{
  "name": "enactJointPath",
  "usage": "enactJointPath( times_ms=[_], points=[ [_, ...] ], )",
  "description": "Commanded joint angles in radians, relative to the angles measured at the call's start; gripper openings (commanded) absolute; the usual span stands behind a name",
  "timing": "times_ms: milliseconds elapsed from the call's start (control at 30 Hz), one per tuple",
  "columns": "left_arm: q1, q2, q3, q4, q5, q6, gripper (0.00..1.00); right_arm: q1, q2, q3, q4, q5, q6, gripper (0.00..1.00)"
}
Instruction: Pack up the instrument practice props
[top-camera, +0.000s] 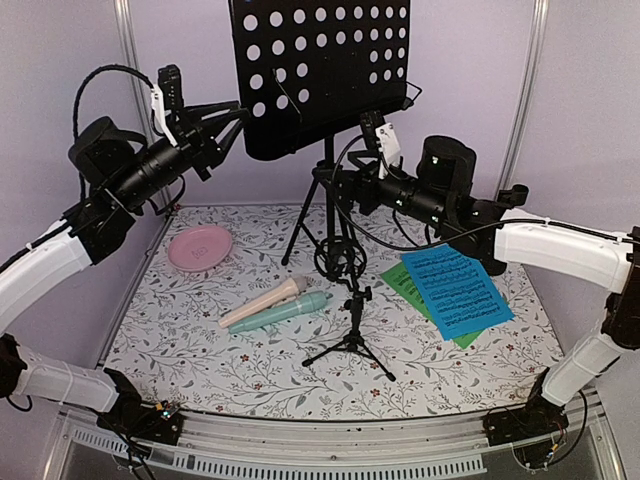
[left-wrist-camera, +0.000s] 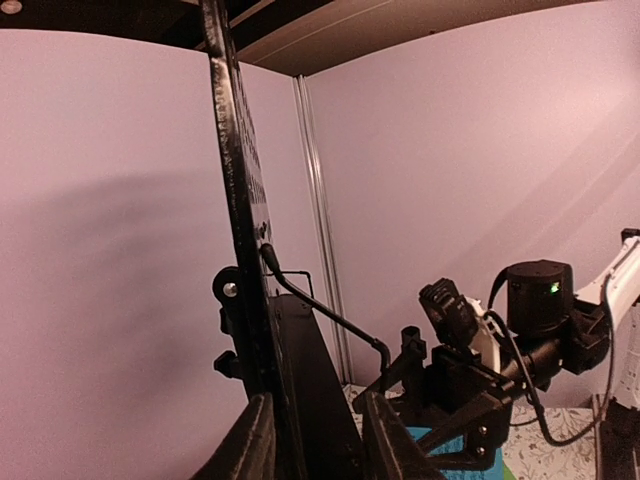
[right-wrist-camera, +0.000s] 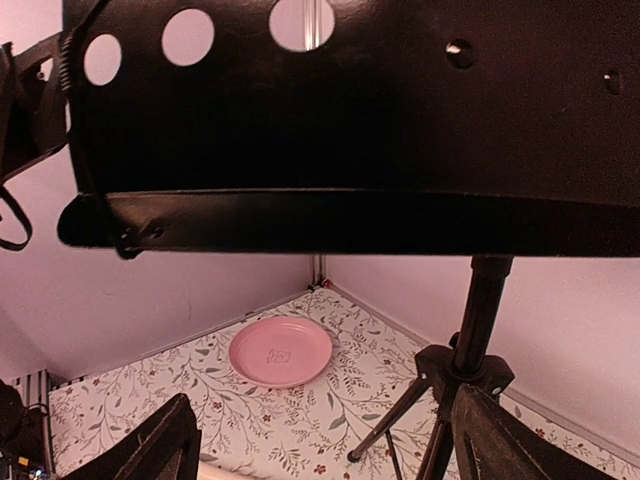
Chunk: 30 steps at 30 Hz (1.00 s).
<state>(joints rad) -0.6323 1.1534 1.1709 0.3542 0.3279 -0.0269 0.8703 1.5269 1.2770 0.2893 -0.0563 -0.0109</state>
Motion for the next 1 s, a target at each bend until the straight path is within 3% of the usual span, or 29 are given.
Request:
enactJointPath(
  times_ms=[0,133,433,967],
  points=[
    [-0.002,-0.027,-0.009,0.016,-0.01,0.004,0.32,0.001,0.08,0.101,-0.01,0.18,-0.023,0.87],
    [-0.003,-0.032,-0.014,0.021,-0.012,0.005,0.32,-0.019,0.158,0.17,-0.01,0.221,-0.022,0.79],
    [-0.002,-0.045,-0.02,0.023,-0.025,0.011,0.31,-0.099,0.29,0.309,-0.004,0.137,0.005,0.61],
    [-0.003,-0.047,-0.024,0.026,-0.032,0.014,0.32,-0.145,0.372,0.391,0.097,-0.092,0.001,0.52]
  ],
)
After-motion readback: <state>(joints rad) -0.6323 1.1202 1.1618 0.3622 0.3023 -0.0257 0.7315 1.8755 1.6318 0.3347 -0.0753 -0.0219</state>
